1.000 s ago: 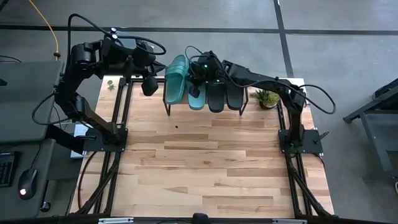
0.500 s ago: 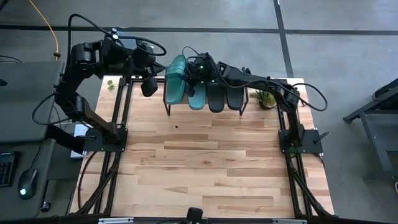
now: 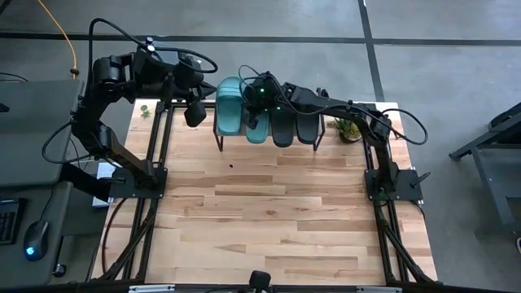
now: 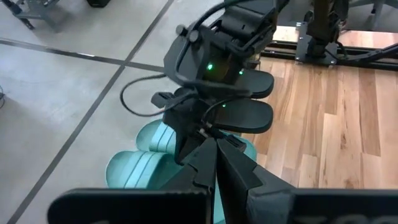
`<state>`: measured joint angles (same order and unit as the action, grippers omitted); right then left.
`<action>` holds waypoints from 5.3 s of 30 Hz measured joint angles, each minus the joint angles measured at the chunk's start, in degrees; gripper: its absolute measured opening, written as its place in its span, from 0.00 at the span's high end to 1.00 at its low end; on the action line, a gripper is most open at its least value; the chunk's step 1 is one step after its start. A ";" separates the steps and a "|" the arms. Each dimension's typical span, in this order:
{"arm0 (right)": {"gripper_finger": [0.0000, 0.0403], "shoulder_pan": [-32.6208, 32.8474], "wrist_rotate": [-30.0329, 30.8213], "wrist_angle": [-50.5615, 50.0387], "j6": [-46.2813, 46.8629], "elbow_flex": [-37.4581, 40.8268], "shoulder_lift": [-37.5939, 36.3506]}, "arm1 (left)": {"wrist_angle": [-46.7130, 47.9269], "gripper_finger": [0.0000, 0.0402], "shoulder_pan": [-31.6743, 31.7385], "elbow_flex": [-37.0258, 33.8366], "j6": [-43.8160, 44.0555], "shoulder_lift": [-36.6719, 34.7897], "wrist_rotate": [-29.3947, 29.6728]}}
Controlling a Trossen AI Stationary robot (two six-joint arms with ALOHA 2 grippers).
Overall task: Pick and place slides into the shelf
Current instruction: Put the green slide on the shelf, then return to Home Position
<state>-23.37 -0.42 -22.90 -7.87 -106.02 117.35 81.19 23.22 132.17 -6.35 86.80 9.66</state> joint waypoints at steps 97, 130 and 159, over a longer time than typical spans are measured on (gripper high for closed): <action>1.00 5.33 -34.16 -25.64 9.69 -27.74 2.97 | -0.57 0.99 -0.02 -5.15 0.41 -12.41 -13.59; 1.00 22.82 -19.46 -33.83 6.83 -27.67 -7.60 | -57.10 0.99 -24.77 -89.16 8.15 -53.74 13.07; 1.00 27.15 -15.51 26.85 9.84 64.97 -77.23 | -61.26 0.99 -32.96 -102.92 4.33 -73.57 20.58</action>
<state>3.78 -15.93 3.96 1.97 -41.05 40.12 19.92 -9.74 29.25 -2.02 13.23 30.24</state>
